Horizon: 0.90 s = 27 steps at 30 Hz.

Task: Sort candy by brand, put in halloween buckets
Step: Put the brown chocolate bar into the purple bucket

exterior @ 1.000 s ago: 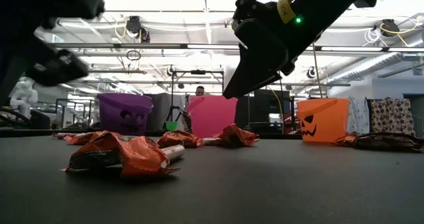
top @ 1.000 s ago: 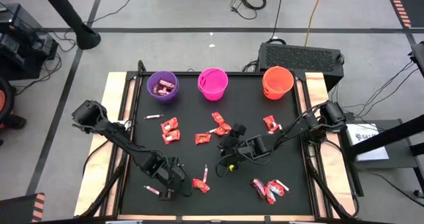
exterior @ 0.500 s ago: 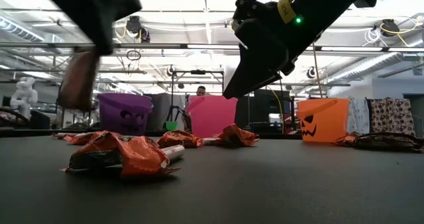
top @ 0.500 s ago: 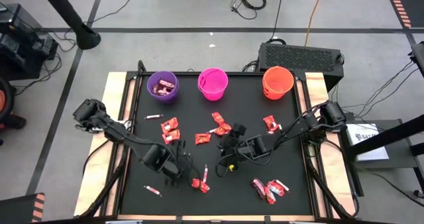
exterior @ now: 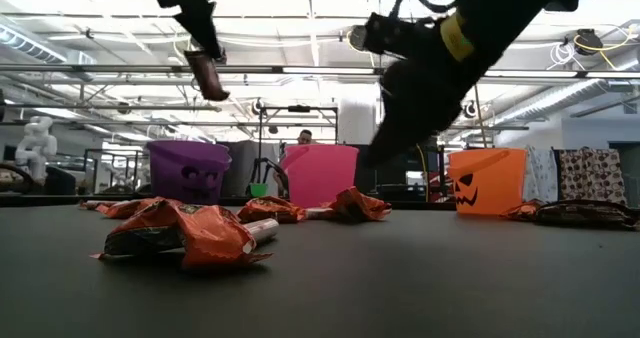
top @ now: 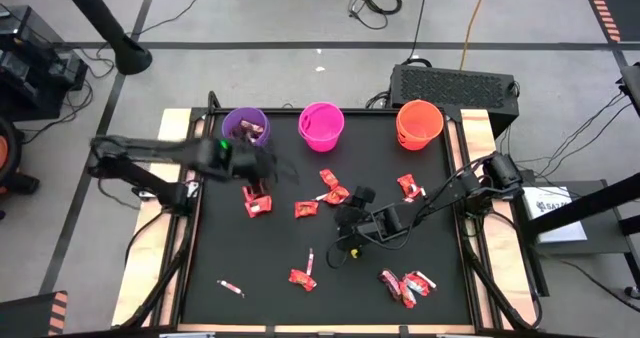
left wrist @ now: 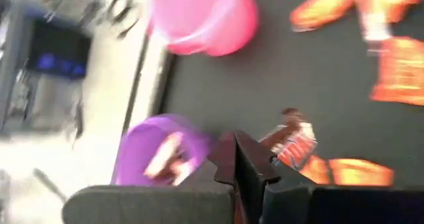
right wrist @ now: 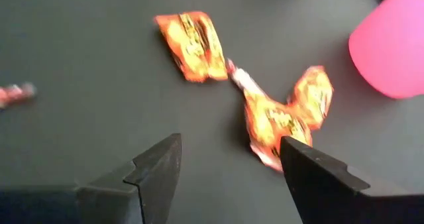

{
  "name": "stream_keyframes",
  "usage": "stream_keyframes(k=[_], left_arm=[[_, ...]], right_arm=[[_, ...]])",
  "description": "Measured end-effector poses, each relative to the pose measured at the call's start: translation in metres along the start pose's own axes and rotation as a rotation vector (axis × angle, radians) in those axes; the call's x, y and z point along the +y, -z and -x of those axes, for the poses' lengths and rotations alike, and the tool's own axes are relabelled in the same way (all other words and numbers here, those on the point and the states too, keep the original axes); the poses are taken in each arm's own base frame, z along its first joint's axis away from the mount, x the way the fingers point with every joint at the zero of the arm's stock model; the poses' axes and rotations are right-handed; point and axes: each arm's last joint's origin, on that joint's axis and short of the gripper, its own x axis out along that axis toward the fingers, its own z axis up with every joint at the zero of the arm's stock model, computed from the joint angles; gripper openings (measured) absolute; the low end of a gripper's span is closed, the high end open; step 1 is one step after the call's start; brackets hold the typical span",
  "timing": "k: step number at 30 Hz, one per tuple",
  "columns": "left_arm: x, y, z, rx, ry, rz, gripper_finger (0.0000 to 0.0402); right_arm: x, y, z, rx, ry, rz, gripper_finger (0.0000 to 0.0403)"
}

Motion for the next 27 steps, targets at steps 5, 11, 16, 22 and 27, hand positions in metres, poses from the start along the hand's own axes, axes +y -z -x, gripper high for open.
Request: stream_keyframes(k=[5, 11, 16, 22, 27], left_arm=[[0.064, 0.016, -0.008, 0.031, -0.123, 0.167, 0.0], [0.112, 0.029, -0.035, 0.056, -0.159, 0.393, 0.0], [0.125, 0.045, -0.07, 0.105, -0.148, 0.418, 0.0], [0.129, 0.059, -0.098, 0.178, -0.163, 0.438, 0.001], [0.125, 0.063, -0.106, 0.21, -0.148, 0.44, 0.0035]], right_arm=[[-0.004, 0.007, 0.0, 0.065, 0.034, 0.006, 0.0247], [-0.005, 0.01, 0.001, 0.086, 0.048, 0.013, 0.0247], [-0.007, 0.013, 0.001, 0.115, 0.062, 0.029, 0.0247], [-0.014, 0.022, 0.004, 0.211, 0.112, 0.051, 0.0247], [-0.031, 0.022, 0.026, 0.424, 0.198, 0.115, 0.0247]])
